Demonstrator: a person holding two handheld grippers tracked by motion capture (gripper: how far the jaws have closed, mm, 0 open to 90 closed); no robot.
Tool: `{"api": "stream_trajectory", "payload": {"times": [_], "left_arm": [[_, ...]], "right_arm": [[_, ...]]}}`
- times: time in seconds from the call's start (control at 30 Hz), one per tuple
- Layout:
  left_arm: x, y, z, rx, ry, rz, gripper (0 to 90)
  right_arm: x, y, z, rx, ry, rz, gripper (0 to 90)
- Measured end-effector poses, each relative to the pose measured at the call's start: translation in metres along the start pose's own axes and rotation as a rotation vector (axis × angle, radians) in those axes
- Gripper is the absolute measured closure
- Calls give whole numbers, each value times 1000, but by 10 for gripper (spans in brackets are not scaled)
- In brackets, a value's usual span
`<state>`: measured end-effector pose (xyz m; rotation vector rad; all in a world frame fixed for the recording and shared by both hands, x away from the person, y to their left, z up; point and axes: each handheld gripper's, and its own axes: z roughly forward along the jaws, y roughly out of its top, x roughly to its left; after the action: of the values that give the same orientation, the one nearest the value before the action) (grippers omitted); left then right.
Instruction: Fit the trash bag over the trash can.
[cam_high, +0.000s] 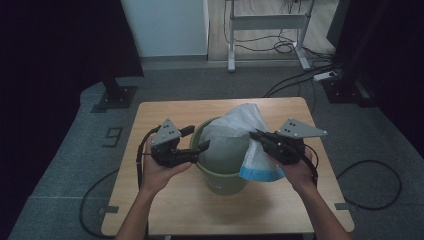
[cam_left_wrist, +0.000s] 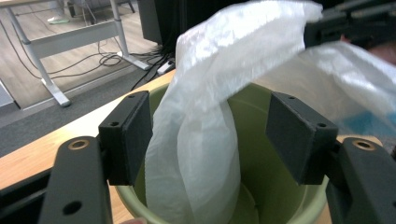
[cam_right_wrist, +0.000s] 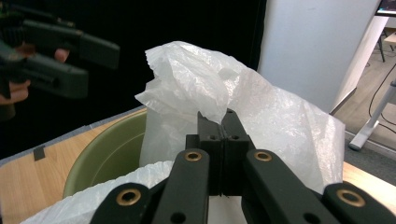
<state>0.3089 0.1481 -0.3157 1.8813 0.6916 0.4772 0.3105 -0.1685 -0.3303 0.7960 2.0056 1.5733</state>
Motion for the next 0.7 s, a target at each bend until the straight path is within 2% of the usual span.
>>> {"api": "stream_trajectory", "payload": {"times": [0.2,0.4,0.57,0.7], "left_arm": [[1,12,11,2,4,3,352],[1,19,31,13,8,31,419],[-3,18,43,23,-12,63,472],[-4,15,46,29,-37,77,444]], "right_arm": [[4,-4,2,14,18,-11,887],[5,-8,2,22,41,-17,886],[5,-6,0,19,50,-23,886],[3,-5,-3,14,47,-24,886]]}}
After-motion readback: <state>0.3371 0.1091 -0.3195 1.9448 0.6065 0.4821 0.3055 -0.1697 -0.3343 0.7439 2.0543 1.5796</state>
